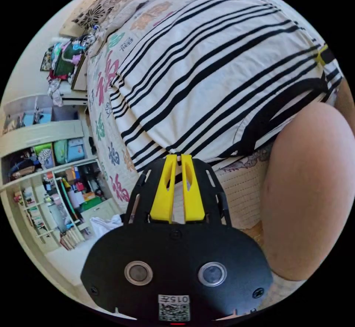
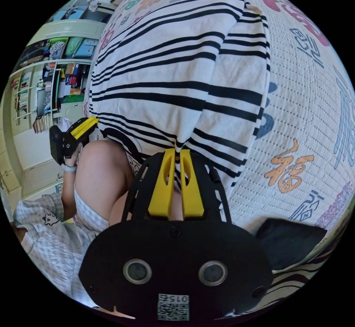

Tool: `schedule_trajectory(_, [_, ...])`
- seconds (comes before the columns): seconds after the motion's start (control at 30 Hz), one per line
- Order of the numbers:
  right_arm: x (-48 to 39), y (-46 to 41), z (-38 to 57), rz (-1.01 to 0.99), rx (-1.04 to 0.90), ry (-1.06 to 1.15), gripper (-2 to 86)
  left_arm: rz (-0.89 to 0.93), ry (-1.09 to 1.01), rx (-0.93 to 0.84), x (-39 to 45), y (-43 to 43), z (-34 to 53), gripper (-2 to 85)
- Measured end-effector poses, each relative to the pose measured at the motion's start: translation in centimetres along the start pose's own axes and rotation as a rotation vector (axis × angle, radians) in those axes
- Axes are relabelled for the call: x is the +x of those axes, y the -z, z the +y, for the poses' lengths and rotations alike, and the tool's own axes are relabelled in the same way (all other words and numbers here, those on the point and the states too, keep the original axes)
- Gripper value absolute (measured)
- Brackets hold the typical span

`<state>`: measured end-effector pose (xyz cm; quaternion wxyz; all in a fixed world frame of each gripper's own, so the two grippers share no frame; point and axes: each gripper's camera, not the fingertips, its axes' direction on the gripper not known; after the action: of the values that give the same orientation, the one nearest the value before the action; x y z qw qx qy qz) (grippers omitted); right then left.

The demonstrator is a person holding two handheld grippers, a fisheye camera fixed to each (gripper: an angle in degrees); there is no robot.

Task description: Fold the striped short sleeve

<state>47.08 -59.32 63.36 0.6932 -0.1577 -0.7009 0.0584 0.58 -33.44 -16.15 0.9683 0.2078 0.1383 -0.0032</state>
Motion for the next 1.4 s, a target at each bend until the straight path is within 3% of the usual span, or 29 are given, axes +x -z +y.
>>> schedule_trajectory(0.1, [-1.1,0.1,-0.6,-0.002,-0.026,0.0,0.6,-0.109,-0.037,0.012,3.2,0.6,0.2,0.6])
schedule_trajectory(0.67, [-7.1,2.3,-2.0,-0.013,-0.083,-0.011,2.5,-0.101,-0.024,0.085,5.1,3.1,3.7,3.9])
schedule_trajectory(0.83, [-10.9,5.2,-3.0,0.086,-0.189,0.186,3.7,-0.054,-0.028,0.125,3.4,4.2,5.9,7.1])
schedule_trajectory(0.93, [-13.9,7.9,-4.5,0.175,-0.184,0.269,3.8,0.106,0.155,0.208,-0.2,4.6,9.0,8.4])
schedule_trajectory(1.07, [-20.0,10.9,-8.5,0.298,-0.076,0.397,7.6,0.382,0.666,0.311,-6.9,2.2,16.3,9.4])
schedule_trajectory(1.17, [-25.1,10.7,-12.6,0.241,0.011,0.502,8.2,0.535,0.93,0.321,-9.3,-1.4,20.2,10.7])
schedule_trajectory(1.27, [-30.7,8.3,-17.5,0.199,0.041,0.587,9.1,0.548,1.069,0.355,-10.4,-3.3,21.9,11.0])
schedule_trajectory(1.4, [-36.6,4.5,-23.6,0.236,0.046,0.605,12.4,0.601,1.103,0.352,-11.6,-5.5,21.5,11.0])
